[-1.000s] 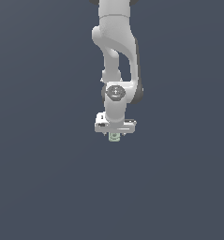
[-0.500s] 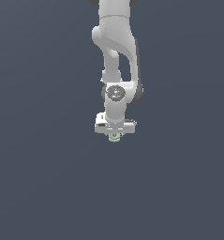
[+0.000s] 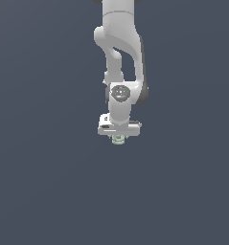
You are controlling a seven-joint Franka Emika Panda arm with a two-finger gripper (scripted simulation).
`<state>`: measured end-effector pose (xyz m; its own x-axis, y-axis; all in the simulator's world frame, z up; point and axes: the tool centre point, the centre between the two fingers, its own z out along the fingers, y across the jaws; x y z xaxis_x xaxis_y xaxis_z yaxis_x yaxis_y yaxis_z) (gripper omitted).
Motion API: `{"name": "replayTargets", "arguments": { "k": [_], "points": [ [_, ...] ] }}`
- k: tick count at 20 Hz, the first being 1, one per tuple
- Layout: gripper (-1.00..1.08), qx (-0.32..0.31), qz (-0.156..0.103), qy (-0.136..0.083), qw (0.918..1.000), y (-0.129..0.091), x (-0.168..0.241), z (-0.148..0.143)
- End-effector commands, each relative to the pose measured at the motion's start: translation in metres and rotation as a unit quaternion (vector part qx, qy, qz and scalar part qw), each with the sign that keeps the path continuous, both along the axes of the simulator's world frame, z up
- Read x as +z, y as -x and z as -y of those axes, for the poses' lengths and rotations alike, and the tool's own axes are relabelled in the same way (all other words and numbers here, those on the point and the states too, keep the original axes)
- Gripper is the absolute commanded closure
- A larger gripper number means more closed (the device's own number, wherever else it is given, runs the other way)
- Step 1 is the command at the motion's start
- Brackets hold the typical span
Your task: Pick up the object and move it to a goal position.
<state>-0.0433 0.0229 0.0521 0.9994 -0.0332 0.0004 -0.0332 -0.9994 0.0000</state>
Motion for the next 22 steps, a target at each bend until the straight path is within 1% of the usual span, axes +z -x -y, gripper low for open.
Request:
{"name": "replayTargets", "arguments": {
  "k": [1,7,16,22],
  "points": [
    [1.08,0.0,0.001,0.0,1.0,-0.004,0.01,-0.007],
    [1.08,0.0,0.0,0.0,1.0,-0.017,0.047,-0.031],
    [1.08,0.0,0.0,0.0,1.0,-0.045,0.123,-0.079],
    [1.08,0.0,0.0,0.0,1.0,-0.061,0.16,-0.104]
  ]
}}
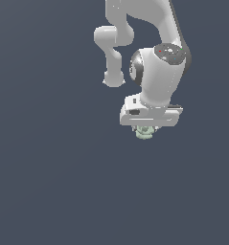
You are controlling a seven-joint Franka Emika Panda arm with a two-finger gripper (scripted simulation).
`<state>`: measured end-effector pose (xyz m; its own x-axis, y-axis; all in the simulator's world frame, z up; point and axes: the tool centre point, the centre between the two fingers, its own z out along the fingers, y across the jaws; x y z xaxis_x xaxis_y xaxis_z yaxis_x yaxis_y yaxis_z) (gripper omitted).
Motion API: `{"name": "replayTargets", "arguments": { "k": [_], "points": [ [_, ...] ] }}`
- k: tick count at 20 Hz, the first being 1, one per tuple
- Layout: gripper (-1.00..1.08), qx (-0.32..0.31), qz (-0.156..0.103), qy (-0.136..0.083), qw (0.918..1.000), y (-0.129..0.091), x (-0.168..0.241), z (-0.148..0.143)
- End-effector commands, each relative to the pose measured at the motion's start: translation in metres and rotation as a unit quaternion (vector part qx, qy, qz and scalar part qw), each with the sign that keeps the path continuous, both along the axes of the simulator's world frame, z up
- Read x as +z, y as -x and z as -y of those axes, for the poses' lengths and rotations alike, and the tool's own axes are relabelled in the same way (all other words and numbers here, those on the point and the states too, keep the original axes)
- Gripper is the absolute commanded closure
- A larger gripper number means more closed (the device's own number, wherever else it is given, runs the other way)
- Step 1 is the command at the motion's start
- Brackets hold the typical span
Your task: Pick up the object and move it to a goal position.
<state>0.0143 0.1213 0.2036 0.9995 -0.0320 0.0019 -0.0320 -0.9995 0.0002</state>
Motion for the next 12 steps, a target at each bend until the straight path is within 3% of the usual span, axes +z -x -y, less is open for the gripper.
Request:
{"name": "replayTargets", "arguments": {
  "k": [1,12],
  "points": [
    [1.08,0.0,-0.001,0.0,1.0,-0.005,0.013,-0.008],
    [1.08,0.0,-0.001,0.0,1.0,-0.016,0.033,-0.022]
  ]
}}
